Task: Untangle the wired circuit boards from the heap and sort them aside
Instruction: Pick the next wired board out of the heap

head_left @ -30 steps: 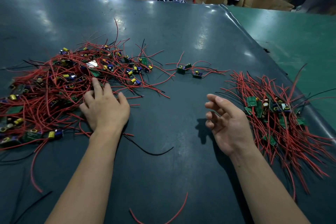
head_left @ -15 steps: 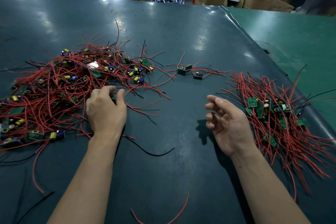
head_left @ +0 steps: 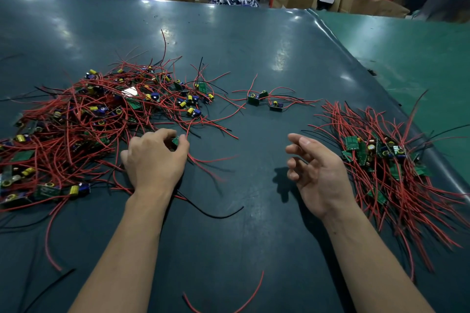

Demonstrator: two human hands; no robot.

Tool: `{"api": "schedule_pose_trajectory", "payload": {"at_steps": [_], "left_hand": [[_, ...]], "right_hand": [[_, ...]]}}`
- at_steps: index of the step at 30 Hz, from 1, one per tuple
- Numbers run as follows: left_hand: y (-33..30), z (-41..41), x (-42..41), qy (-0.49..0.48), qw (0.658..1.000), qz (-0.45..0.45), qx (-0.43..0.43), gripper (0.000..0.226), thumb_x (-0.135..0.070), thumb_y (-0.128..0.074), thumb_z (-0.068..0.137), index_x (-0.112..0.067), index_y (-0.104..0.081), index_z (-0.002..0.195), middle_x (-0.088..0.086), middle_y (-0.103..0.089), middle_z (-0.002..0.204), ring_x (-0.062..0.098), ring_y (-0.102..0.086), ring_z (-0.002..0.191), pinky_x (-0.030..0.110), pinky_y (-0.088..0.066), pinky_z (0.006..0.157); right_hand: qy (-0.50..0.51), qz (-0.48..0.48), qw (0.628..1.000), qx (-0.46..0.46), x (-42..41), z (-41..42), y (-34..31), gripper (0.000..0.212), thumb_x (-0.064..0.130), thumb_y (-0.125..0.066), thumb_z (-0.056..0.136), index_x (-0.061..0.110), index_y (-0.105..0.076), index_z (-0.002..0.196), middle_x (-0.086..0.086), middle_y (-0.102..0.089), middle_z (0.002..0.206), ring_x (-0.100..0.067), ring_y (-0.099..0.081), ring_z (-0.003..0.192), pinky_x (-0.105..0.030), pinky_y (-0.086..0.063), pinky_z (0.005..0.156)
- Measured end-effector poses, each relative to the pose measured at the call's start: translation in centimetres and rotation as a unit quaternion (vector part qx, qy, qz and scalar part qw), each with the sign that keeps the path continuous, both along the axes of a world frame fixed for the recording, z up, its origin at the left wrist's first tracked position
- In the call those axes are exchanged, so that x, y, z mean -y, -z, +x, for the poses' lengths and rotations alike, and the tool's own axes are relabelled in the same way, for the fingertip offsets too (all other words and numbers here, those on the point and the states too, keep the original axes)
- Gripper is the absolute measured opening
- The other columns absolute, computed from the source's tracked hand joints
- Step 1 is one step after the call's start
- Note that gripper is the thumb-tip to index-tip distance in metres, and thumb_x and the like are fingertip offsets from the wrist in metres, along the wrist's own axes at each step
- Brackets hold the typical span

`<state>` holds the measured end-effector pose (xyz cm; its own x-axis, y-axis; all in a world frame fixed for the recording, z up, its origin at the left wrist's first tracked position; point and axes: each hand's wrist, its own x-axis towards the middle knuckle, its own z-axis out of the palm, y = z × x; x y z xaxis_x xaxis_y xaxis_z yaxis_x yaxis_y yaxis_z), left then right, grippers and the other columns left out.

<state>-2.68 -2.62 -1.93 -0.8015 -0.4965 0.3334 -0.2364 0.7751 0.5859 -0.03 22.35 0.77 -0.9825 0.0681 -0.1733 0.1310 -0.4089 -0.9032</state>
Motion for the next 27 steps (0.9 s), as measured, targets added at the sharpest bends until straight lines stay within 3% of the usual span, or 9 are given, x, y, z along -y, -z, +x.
{"api": "schedule_pose_trajectory", "payload": {"at_steps": [7, 11, 13, 15, 16, 18, 19, 22, 27], "left_hand": [[-0.5, 0.2, -0.1, -0.020, 0.970, 0.152, -0.187, 0.024, -0.021, -0.067, 0.079, -0.022, -0.067, 0.103, -0.009, -0.066, 0.081, 0.015, -0.067, 0.075, 0.031, -0.056, 0.077], [-1.8, 0.5, -0.9, 0.042, 0.878, 0.251, -0.405, 0.032, -0.002, -0.062, 0.081, -0.024, -0.052, 0.102, -0.007, -0.058, 0.095, 0.001, -0.063, 0.078, 0.022, -0.053, 0.073], [-2.2, 0.8, -1.9, 0.109, 0.841, 0.275, -0.454, 0.042, 0.010, -0.059, 0.079, -0.021, -0.046, 0.104, -0.002, -0.053, 0.100, 0.002, -0.061, 0.085, 0.020, -0.051, 0.076], [-2.5, 0.8, -3.1, 0.151, 0.811, 0.361, -0.434, 0.046, 0.017, -0.058, 0.080, -0.018, -0.043, 0.106, 0.002, -0.055, 0.100, 0.008, -0.062, 0.087, 0.022, -0.052, 0.079], [-2.7, 0.8, -3.8, 0.165, 0.780, 0.458, -0.394, 0.046, 0.019, -0.057, 0.081, -0.017, -0.043, 0.107, 0.005, -0.057, 0.099, 0.012, -0.064, 0.087, 0.026, -0.054, 0.080], [-3.1, 0.8, -5.3, 0.198, 0.667, 0.667, -0.268, 0.044, 0.022, -0.054, 0.083, -0.014, -0.045, 0.107, 0.010, -0.062, 0.096, 0.019, -0.067, 0.085, 0.037, -0.059, 0.081], [-3.1, 0.9, -6.0, 0.214, 0.626, 0.719, -0.211, 0.043, 0.021, -0.054, 0.081, -0.012, -0.047, 0.107, 0.011, -0.065, 0.094, 0.020, -0.069, 0.083, 0.037, -0.060, 0.080], [-2.1, 1.4, -7.3, 0.251, 0.621, 0.734, -0.113, 0.046, 0.011, -0.062, 0.068, -0.009, -0.053, 0.109, 0.008, -0.070, 0.090, 0.017, -0.070, 0.080, 0.029, -0.058, 0.079], [-1.2, 1.2, -7.3, 0.291, 0.646, 0.700, -0.085, 0.043, 0.006, -0.067, 0.062, -0.008, -0.061, 0.102, 0.003, -0.074, 0.085, 0.015, -0.070, 0.081, 0.025, -0.056, 0.081]], "right_hand": [[0.000, -0.004, 1.000, 0.001, -0.1, 0.0, 0.1, 0.019, 0.018, -0.056, 0.089, 0.015, -0.075, 0.088, -0.001, -0.066, 0.074, -0.011, -0.054, 0.056, -0.020, -0.039, 0.044], [-0.002, -0.003, 1.000, -0.002, -0.1, -0.1, 0.2, 0.017, 0.019, -0.058, 0.085, 0.013, -0.074, 0.090, -0.002, -0.067, 0.073, -0.011, -0.054, 0.055, -0.020, -0.039, 0.044], [-0.012, -0.004, 1.000, -0.004, 0.1, -0.1, 0.2, 0.017, 0.017, -0.058, 0.087, 0.011, -0.073, 0.091, -0.003, -0.067, 0.073, -0.012, -0.054, 0.054, -0.020, -0.038, 0.043], [-0.054, -0.013, 0.998, -0.003, 0.7, 0.0, 0.2, 0.022, 0.019, -0.060, 0.081, 0.007, -0.073, 0.094, -0.007, -0.067, 0.075, -0.012, -0.055, 0.054, -0.019, -0.038, 0.041], [-0.088, -0.016, 0.996, 0.000, 1.2, 0.2, 0.2, 0.026, 0.021, -0.060, 0.079, 0.006, -0.073, 0.095, -0.008, -0.068, 0.077, -0.012, -0.056, 0.054, -0.019, -0.038, 0.039], [-0.153, -0.010, 0.988, 0.003, 2.4, 0.6, 0.4, 0.029, 0.023, -0.060, 0.081, 0.005, -0.072, 0.100, -0.008, -0.069, 0.081, -0.013, -0.058, 0.053, -0.018, -0.039, 0.037], [-0.171, -0.006, 0.985, -0.001, 3.0, 0.8, 0.5, 0.030, 0.024, -0.060, 0.083, 0.004, -0.070, 0.103, -0.008, -0.070, 0.082, -0.013, -0.058, 0.053, -0.018, -0.040, 0.036], [-0.162, -0.007, 0.987, -0.014, 3.9, 0.9, 0.7, 0.036, 0.029, -0.060, 0.082, 0.003, -0.068, 0.106, -0.008, -0.070, 0.084, -0.014, -0.059, 0.054, -0.019, -0.043, 0.038], [-0.071, -0.009, 0.997, -0.020, 3.6, 0.4, 1.0, 0.029, 0.031, -0.064, 0.080, 0.008, -0.072, 0.095, -0.005, -0.063, 0.071, -0.012, -0.054, 0.048, -0.019, -0.039, 0.036]]}}
